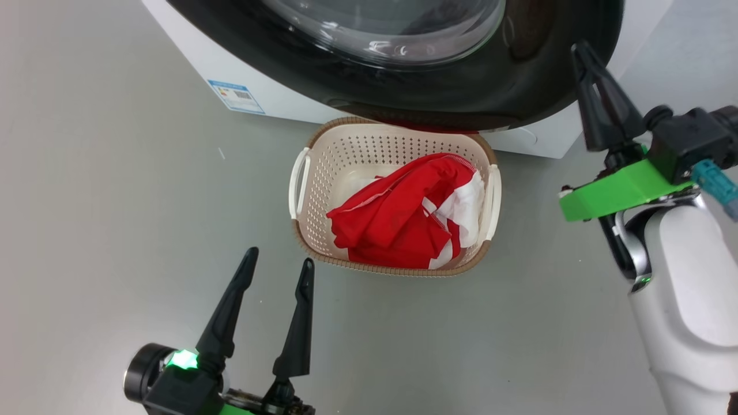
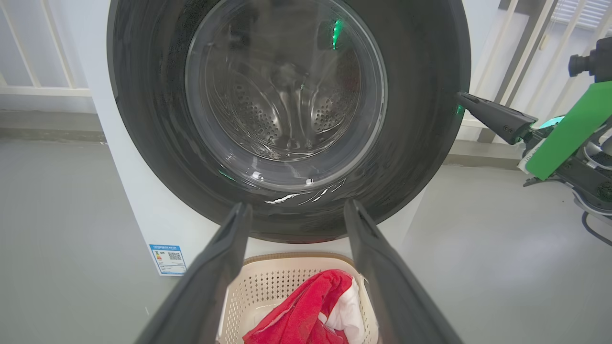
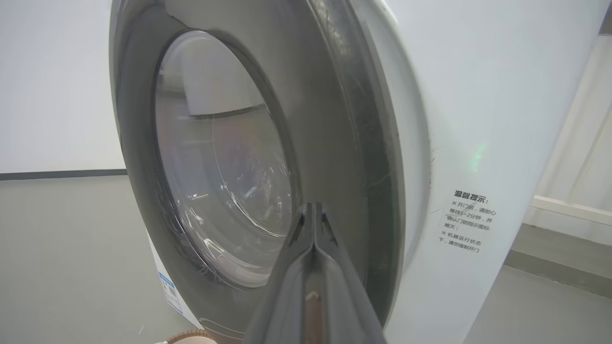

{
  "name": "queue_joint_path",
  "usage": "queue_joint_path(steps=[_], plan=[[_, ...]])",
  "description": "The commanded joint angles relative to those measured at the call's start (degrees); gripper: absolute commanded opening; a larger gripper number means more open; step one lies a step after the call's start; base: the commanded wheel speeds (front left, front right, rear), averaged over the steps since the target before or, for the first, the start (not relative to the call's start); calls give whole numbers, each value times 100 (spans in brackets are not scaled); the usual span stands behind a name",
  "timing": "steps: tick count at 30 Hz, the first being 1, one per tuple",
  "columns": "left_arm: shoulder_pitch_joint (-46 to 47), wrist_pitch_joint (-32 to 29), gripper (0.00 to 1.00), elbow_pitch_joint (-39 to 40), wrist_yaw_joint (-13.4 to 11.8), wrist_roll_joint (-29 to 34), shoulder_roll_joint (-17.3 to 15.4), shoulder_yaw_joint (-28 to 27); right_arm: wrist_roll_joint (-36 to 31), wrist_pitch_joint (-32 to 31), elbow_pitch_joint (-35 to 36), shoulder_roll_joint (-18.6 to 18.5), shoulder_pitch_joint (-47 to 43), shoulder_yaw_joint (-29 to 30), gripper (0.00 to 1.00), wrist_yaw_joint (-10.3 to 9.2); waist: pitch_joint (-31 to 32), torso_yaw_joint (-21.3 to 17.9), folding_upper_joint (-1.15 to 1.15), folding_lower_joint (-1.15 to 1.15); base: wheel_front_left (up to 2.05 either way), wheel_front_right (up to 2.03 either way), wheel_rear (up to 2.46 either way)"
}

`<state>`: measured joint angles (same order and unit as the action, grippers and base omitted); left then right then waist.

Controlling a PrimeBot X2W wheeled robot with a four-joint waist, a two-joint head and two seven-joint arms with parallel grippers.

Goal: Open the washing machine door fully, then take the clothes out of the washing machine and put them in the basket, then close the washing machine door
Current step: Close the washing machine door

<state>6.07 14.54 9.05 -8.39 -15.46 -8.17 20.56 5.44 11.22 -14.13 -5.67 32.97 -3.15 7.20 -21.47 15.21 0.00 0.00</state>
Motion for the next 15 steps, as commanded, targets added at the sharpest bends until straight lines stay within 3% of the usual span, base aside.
queue_joint_path(steps=[1,15], plan=[[111,46,100,109,64,69,-27,-213,19,85,36,-8,211,-59,0,29,-80,42,0,0,0,0,0],[232,46,100,81,180,125,103,-294,113,229,-888,-159,1229,-107,0,29,-263,-21,0,0,0,0,0]])
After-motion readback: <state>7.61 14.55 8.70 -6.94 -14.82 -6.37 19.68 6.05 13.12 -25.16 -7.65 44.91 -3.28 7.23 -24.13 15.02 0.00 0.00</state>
